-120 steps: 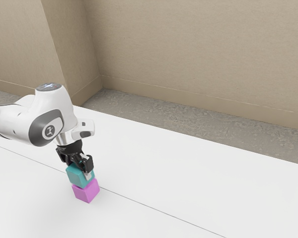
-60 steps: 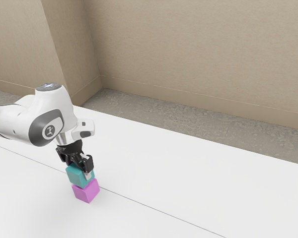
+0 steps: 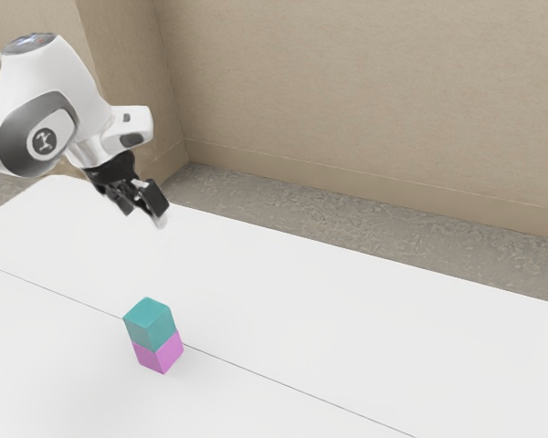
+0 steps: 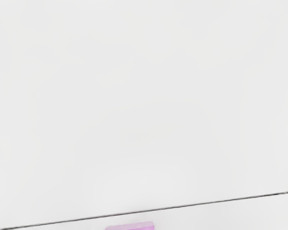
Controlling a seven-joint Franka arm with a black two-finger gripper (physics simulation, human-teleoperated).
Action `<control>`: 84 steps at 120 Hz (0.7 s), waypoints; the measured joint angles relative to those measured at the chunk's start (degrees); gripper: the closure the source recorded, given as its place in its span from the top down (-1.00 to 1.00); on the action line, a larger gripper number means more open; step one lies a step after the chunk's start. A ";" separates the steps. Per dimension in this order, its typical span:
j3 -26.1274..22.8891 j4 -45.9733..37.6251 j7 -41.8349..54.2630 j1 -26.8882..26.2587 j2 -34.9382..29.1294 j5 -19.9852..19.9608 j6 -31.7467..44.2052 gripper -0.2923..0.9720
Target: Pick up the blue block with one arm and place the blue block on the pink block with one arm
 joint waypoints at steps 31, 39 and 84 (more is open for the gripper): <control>2.13 9.25 0.31 0.02 0.54 1.68 -23.40 0.50; 2.14 9.17 0.36 0.02 0.68 1.78 -26.01 0.51; 2.19 8.89 0.52 0.02 1.09 1.90 -31.24 0.53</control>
